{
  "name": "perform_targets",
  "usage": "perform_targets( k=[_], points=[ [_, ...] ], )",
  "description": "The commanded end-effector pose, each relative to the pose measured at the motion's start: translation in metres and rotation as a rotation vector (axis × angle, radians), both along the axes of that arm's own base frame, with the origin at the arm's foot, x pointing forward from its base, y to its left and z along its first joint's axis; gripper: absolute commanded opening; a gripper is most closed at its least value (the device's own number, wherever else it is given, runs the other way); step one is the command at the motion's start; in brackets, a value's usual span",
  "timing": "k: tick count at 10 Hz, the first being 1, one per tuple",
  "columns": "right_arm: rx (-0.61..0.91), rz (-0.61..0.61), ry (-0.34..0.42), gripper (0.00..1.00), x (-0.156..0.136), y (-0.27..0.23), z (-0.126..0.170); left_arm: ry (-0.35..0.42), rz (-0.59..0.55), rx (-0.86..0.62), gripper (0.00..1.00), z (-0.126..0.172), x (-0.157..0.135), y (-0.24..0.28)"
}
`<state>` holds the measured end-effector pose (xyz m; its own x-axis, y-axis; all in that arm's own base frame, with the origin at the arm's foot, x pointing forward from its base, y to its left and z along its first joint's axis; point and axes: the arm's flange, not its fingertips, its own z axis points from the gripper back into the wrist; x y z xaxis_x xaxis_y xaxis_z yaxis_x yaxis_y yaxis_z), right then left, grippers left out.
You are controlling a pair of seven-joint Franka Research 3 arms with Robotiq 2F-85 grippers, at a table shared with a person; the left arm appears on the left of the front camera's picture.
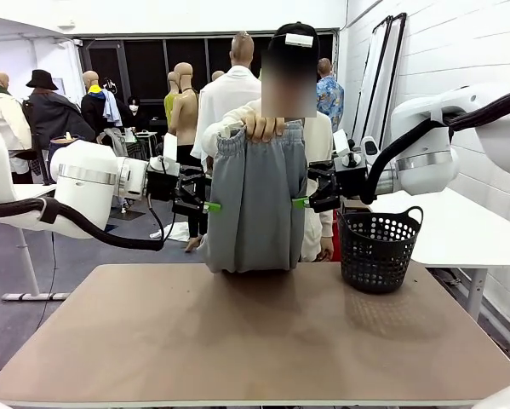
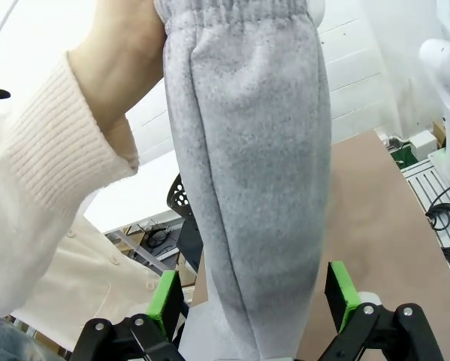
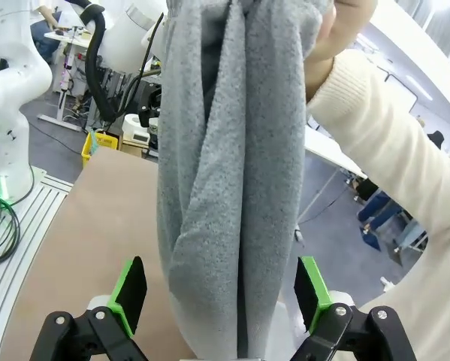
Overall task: Fold the training pants.
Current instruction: Grab both ends of the Training pants handed by a person.
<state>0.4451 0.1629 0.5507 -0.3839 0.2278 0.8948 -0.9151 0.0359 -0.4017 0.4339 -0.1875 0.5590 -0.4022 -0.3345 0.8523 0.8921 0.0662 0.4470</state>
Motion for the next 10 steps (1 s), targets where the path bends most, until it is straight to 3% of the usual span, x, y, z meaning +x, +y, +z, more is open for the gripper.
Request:
perform_targets(
  k=[1, 7, 10],
  points=[
    [-0.002, -0.008, -0.002, 1.00, 0.000, 0.000, 0.000, -0.004, 0.010, 0.026, 1.00, -0.003, 0.003, 0.002],
    [0.026, 0.022, 0.023, 1.00, 0.001, 0.007, 0.007, -0.021, 0.016, -0.028, 1.00, 0.005, 0.000, -0.010],
    [0.031, 0.062, 0.030, 1.00, -0.004, 0.012, 0.018, 0.010, 0.022, -0.048, 1.00, 0.016, -0.001, -0.021]
  ],
)
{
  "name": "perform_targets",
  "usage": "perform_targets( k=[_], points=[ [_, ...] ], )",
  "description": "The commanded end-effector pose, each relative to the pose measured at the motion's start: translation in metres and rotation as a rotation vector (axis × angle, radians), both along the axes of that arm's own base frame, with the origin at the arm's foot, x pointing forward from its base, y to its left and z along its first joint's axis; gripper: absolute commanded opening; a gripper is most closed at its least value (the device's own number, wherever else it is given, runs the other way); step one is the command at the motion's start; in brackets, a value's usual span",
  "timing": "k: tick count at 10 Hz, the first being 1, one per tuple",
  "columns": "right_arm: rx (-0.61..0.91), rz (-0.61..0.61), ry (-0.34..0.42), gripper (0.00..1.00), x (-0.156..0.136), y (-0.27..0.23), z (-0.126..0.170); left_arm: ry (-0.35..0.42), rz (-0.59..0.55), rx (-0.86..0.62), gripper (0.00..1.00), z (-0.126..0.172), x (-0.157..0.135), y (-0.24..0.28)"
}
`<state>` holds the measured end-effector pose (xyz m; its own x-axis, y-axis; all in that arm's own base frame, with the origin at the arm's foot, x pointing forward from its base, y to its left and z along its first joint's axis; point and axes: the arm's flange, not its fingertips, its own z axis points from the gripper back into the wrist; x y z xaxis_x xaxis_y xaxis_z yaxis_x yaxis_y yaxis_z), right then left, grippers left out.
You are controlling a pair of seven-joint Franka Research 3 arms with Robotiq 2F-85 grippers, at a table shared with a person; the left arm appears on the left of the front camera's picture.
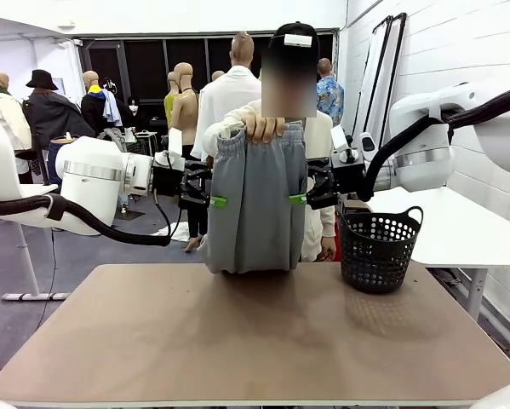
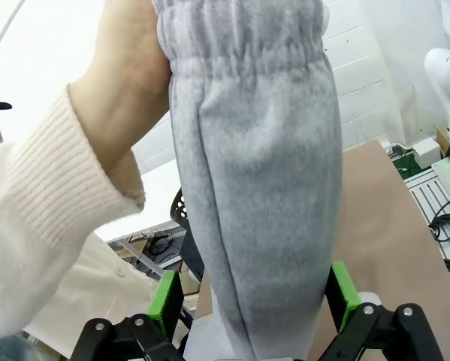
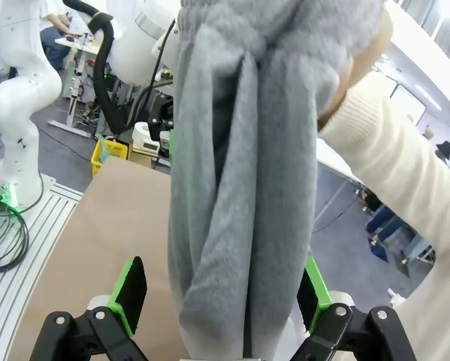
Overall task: Fold the training pants.
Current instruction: Grab both ends of the Training pants handed by a person.
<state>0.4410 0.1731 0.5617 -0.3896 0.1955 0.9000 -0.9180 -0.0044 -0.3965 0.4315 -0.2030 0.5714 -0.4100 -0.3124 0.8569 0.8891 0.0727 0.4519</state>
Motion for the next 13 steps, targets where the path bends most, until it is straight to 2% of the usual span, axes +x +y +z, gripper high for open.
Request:
perform_targets(
  k=[1, 4, 9, 13],
  points=[
    [0.022, 0.019, 0.036, 1.00, 0.000, 0.003, 0.009, 0.025, 0.031, -0.028, 1.00, 0.007, 0.002, -0.008],
    [0.027, 0.051, 0.058, 1.00, -0.004, 0.007, 0.017, 0.055, 0.033, -0.064, 1.00, 0.015, 0.000, -0.013],
    [0.041, 0.090, 0.090, 1.00, -0.004, 0.010, 0.013, 0.172, -0.002, -0.127, 1.00, 0.008, 0.003, -0.017],
    [0.055, 0.092, 0.098, 1.00, 0.006, 0.017, 0.013, 0.167, -0.048, -0.134, 1.00, 0.010, 0.002, -0.024]
  ],
)
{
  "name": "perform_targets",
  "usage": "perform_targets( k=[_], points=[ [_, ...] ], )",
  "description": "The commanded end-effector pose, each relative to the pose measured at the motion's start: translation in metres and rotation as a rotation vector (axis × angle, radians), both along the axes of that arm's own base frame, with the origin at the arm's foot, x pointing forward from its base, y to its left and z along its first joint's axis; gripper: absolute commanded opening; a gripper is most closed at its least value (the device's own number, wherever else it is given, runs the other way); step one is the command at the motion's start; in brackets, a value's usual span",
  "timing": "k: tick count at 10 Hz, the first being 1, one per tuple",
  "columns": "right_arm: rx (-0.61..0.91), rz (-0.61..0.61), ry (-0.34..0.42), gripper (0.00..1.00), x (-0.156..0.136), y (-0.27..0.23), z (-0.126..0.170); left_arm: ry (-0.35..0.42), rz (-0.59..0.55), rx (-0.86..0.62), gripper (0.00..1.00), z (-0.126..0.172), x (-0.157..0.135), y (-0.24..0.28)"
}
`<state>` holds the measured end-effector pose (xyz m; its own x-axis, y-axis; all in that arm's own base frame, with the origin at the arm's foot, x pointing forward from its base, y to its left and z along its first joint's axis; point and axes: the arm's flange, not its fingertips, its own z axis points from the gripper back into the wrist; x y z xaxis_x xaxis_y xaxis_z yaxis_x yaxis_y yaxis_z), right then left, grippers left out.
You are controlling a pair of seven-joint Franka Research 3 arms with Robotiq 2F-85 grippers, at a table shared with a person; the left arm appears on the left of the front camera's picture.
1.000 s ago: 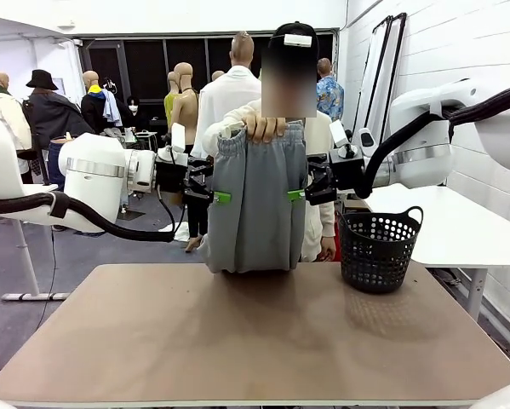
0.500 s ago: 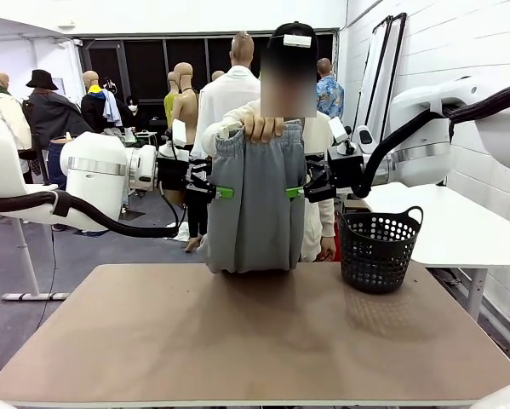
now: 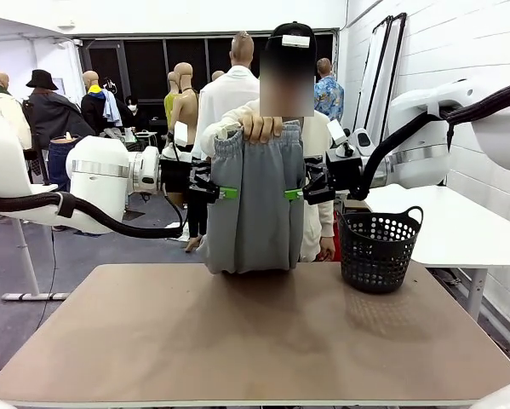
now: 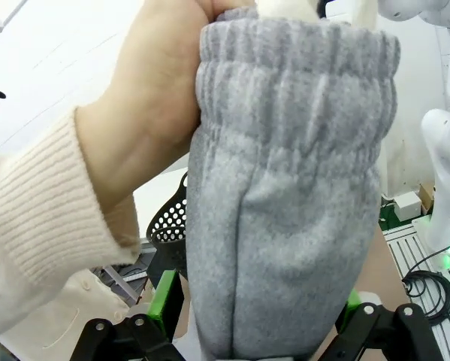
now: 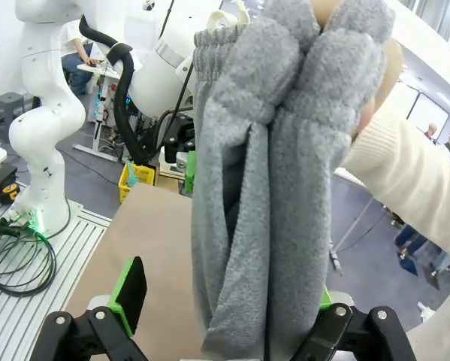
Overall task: Fold the training pants.
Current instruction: Grab both ends of the Training pants handed by a person.
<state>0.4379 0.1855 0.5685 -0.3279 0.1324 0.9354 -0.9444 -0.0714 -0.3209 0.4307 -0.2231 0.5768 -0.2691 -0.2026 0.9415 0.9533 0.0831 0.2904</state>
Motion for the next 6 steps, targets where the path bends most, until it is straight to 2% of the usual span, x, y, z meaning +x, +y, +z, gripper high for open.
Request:
perform_targets(
  k=[1, 6],
  points=[
    [0.021, 0.011, 0.017, 1.00, 0.010, 0.006, 0.009, 0.000, -0.022, -0.023, 1.00, 0.007, 0.001, -0.006],
    [0.058, 0.025, 0.008, 1.00, 0.003, 0.008, 0.022, 0.020, -0.048, -0.063, 1.00, 0.010, -0.006, -0.008]
  ],
)
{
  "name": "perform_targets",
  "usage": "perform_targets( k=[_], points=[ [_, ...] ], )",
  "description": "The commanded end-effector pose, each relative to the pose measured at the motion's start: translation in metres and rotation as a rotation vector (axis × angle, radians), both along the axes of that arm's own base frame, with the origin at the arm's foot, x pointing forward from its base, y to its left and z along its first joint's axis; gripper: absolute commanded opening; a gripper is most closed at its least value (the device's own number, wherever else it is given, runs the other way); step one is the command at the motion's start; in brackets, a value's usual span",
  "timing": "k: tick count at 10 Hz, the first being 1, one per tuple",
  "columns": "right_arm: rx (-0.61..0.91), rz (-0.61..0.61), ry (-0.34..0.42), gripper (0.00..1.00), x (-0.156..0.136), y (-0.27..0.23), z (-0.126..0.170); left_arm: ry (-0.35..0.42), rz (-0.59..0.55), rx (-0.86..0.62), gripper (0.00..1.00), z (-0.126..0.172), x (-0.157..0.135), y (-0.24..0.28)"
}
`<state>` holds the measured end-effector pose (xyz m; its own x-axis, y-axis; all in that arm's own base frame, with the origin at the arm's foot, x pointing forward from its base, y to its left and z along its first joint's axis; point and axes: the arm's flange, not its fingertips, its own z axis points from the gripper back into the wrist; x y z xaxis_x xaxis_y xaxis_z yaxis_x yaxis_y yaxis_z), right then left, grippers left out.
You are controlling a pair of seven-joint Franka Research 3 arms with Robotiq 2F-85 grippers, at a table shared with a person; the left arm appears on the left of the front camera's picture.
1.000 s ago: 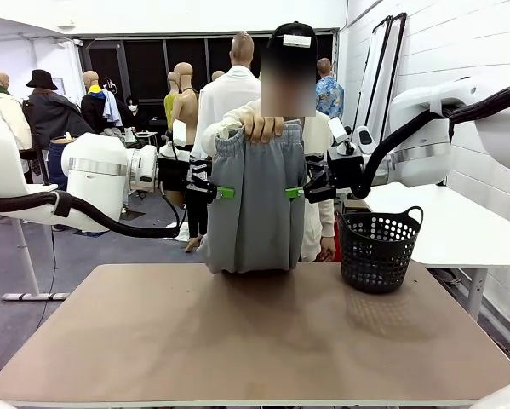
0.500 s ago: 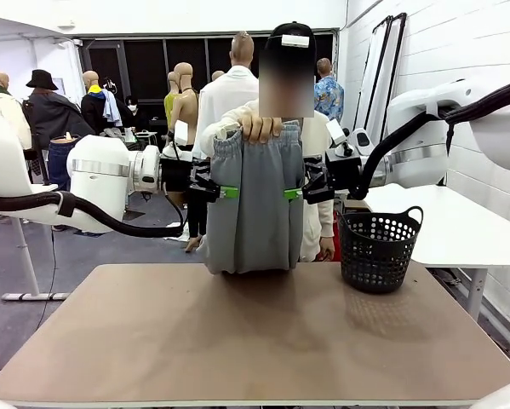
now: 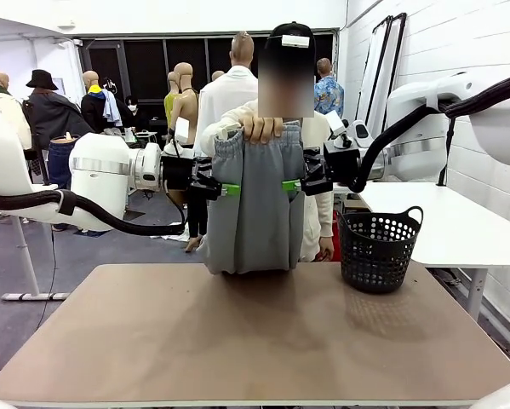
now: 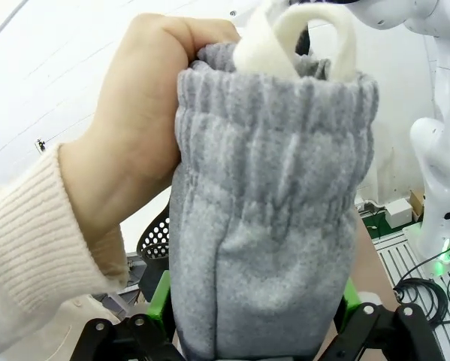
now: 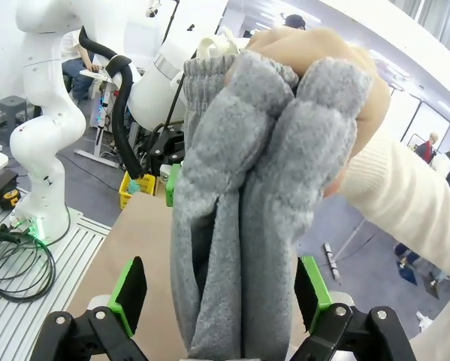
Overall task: Fold the training pants.
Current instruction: Grab both ends of the Training pants handed by a person.
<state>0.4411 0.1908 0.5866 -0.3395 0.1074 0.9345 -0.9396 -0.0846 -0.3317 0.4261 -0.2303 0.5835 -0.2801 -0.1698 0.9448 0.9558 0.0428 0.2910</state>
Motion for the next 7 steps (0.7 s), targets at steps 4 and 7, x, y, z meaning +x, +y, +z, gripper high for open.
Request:
perform_targets(
  k=[4, 7],
  points=[
    [0.042, 0.019, 0.028, 0.67, -0.0021, 0.0027, 0.0038, 0.042, 0.010, -0.029, 0.63, 0.0075, -0.0075, -0.0057],
    [0.044, 0.037, 0.032, 0.07, -0.0055, 0.0011, 0.0078, 0.034, 0.017, -0.030, 0.06, 0.0102, -0.0115, -0.0071]
  ],
)
